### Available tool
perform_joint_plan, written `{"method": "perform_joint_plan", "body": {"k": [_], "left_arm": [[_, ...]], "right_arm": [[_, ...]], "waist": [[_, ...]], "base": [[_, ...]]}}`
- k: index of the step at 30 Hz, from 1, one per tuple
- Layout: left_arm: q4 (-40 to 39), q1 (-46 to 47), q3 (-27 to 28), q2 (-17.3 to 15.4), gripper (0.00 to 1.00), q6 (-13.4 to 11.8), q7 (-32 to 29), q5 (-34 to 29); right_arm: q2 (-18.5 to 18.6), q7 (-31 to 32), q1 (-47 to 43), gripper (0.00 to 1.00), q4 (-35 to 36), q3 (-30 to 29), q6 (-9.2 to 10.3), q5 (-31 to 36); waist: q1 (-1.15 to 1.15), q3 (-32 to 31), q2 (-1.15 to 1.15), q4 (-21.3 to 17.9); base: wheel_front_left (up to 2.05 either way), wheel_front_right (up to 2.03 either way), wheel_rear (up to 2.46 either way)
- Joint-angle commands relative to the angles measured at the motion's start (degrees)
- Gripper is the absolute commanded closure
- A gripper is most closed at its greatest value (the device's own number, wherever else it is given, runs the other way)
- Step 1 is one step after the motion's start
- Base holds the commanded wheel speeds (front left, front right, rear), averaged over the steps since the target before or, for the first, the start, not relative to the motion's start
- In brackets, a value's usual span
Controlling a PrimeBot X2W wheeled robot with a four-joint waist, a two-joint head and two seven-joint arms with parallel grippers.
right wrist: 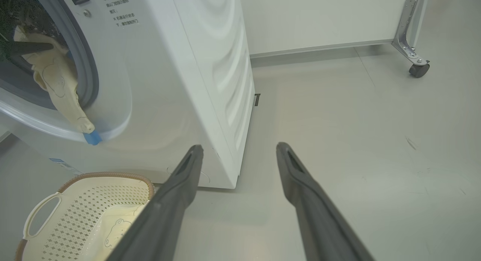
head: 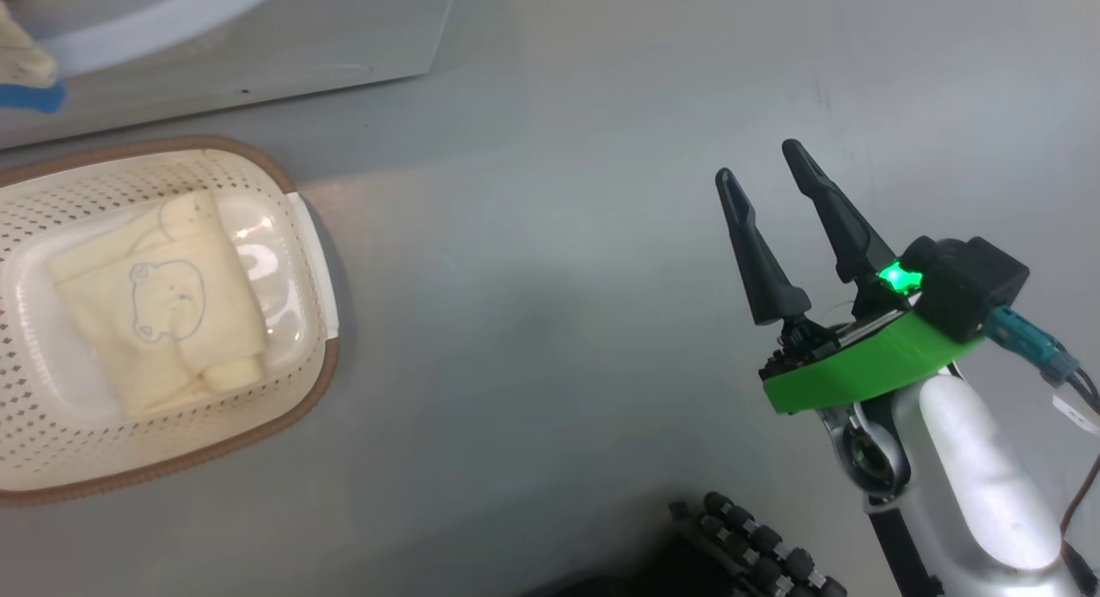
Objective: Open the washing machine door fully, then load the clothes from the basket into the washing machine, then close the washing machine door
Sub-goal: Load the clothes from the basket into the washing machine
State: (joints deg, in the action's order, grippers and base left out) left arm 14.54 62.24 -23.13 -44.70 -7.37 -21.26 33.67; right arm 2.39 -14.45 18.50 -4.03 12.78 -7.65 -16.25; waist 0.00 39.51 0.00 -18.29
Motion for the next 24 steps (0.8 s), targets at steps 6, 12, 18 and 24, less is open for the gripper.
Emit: {"method": "perform_joint_plan", "body": {"k": [6,12,18,24], "left_arm": [[4.7,9.6,1.1,-4.8,1.00,2.2,3.0,-5.0],[10.6,17.2,-0.4,-5.4,1.00,3.9,8.7,-9.8],[16.0,25.6,-1.7,-5.5,1.00,5.4,15.7,-14.4],[20.4,31.4,-3.3,-4.7,1.00,6.1,22.6,-18.0]], "right_arm": [[0.5,-0.5,0.7,0.00,1.8,1.8,0.16,-1.7],[0.5,-0.5,1.3,0.00,1.8,2.9,0.16,-2.8],[0.5,-0.5,1.9,0.00,2.0,4.3,0.16,-3.9],[0.5,-0.5,2.1,0.00,2.1,4.8,0.16,-4.7]], "waist": [[0.00,3.3,0.00,-2.8],[0.00,5.4,0.00,-4.4],[0.00,7.5,0.00,-5.7],[0.00,8.8,0.00,-6.2]], "base": [[0.00,0.00,0.00],[0.00,0.00,0.00],[0.00,0.00,0.00],[0.00,0.00,0.00]]}}
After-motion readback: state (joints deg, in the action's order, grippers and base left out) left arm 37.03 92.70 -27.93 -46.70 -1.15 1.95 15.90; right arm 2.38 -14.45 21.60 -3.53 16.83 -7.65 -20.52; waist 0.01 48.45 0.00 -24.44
